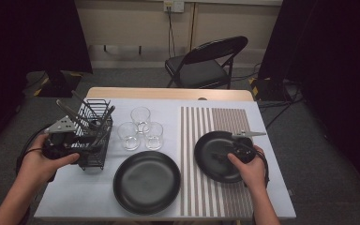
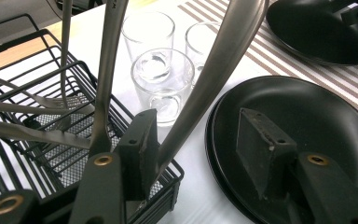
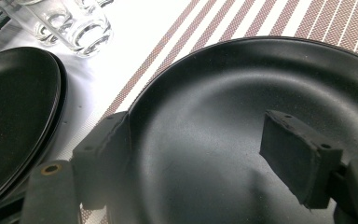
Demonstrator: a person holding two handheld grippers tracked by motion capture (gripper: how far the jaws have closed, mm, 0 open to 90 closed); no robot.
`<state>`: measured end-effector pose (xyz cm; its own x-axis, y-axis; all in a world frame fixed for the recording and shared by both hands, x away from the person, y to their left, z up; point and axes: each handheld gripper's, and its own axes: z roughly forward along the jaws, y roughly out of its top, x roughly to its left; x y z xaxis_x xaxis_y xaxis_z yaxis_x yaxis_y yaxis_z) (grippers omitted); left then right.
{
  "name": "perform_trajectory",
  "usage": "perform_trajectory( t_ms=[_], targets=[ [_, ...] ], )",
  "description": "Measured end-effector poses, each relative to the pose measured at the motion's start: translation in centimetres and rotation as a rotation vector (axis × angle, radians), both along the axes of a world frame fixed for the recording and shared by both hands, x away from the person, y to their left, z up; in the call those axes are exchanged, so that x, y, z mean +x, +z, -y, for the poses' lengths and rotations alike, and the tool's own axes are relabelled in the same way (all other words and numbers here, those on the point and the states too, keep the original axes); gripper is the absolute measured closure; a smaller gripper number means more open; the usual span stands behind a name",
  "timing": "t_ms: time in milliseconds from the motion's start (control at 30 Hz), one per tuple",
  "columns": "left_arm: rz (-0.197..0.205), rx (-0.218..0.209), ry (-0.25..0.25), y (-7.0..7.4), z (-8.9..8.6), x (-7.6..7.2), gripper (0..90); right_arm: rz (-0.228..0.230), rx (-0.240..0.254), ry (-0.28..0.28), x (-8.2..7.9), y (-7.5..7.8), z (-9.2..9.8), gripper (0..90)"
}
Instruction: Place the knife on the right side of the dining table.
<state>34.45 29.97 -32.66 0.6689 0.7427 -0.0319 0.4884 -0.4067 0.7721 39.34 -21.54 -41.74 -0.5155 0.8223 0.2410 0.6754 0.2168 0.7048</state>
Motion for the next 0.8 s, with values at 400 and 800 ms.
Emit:
perform_trajectory(
  t_ms=[400,800],
  targets=[
    [-0.003,0.003,0.004,-0.4,-0.2,0.3,49.4,-0.001,0.001,0.001,0.0,0.0,0.0,23.7],
    [-0.019,0.004,0.030,-1.0,-0.1,0.6,51.1,-0.005,0.001,-0.002,-0.1,0.1,-0.1,23.7]
  ],
)
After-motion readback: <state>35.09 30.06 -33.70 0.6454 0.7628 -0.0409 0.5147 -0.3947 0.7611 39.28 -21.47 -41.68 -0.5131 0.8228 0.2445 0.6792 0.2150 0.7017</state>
